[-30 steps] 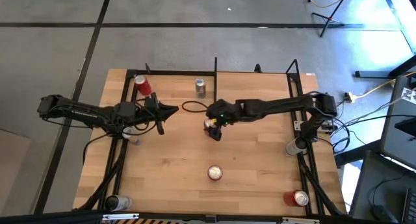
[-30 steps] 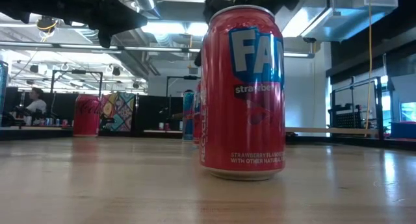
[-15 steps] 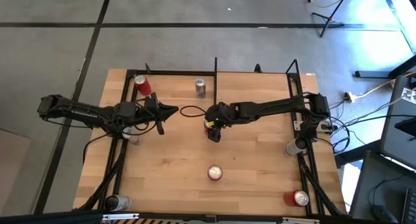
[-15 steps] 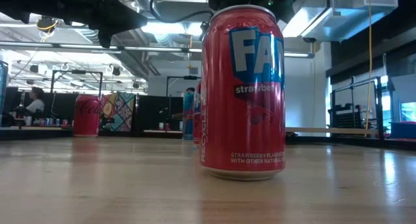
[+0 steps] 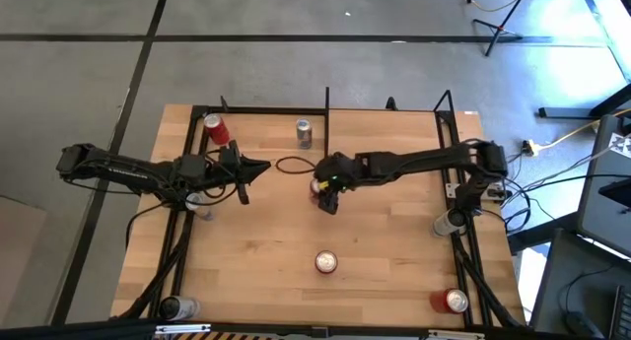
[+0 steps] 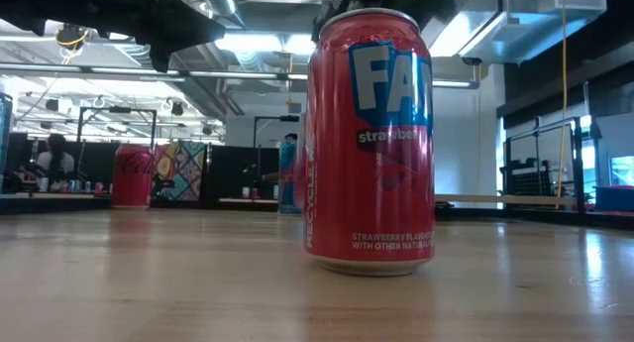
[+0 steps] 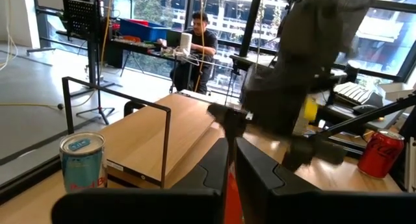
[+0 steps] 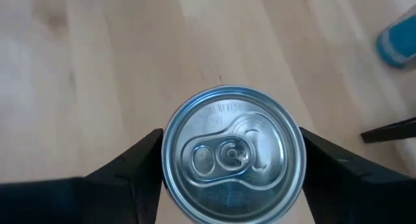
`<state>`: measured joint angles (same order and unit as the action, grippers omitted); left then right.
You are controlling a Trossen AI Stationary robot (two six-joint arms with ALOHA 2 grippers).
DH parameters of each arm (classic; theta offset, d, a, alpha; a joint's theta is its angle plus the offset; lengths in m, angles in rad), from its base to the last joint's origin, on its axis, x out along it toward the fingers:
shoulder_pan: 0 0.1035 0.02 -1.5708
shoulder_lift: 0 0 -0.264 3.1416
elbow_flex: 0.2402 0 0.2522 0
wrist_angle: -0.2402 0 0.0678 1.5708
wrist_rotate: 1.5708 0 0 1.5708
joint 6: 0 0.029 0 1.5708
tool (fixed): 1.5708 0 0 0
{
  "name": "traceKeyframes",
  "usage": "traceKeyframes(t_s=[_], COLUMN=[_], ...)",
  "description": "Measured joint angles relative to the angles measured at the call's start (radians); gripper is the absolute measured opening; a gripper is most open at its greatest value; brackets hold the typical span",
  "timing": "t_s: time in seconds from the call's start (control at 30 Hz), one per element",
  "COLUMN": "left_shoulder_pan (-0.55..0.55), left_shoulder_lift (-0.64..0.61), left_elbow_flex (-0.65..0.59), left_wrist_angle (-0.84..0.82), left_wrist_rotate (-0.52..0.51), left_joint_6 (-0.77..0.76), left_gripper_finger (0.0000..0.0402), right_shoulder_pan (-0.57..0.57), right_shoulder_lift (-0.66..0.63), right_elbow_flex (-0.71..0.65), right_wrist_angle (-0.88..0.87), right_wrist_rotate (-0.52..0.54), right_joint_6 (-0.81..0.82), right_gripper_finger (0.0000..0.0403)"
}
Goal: Place canned beverage on shelf
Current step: Put the top orange soda can on the shelf
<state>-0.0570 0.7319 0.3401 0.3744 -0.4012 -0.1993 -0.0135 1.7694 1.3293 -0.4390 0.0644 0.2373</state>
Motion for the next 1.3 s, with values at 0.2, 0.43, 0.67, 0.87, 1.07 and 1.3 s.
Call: traceKeyframes(t_s=[0.2,0.43,0.67,0.87,1.07,1.3], left_shoulder_pan=[0.0,0.0,0.0,0.0,0.0,0.0], left_shoulder_lift=[0.0,0.0,0.0,0.0,0.0,0.0], left_elbow_flex=[0.0,0.0,0.0,0.0,0.0,0.0], left_wrist_angle=[0.0,0.001,0.003,0.003,0.003,0.004], left_wrist_rotate=[0.0,-0.001,-0.003,-0.007,-0.027,-0.036], left_joint_6=[-0.001,-0.01,-0.034,-0.035,-0.035,-0.035], left_gripper_finger=[0.002,0.002,0.002,0.002,0.002,0.002], right_shoulder_pan=[-0.011,-0.112,-0.318,-0.573,-0.83,-1.031], right_shoulder_lift=[-0.166,-0.364,-0.526,-0.579,-0.582,-0.583], right_elbow_flex=[0.002,0.003,0.002,0.002,0.002,-0.089], right_wrist_angle=[-0.115,-0.328,-0.476,-0.563,-0.603,-0.602], right_wrist_rotate=[0.015,0.022,-0.013,-0.095,-0.216,-0.26], right_joint_6=[-0.008,-0.106,-0.283,-0.431,-0.549,-0.593], right_gripper_finger=[0.0264,0.0264,0.0264,0.0264,0.0264,0.0264])
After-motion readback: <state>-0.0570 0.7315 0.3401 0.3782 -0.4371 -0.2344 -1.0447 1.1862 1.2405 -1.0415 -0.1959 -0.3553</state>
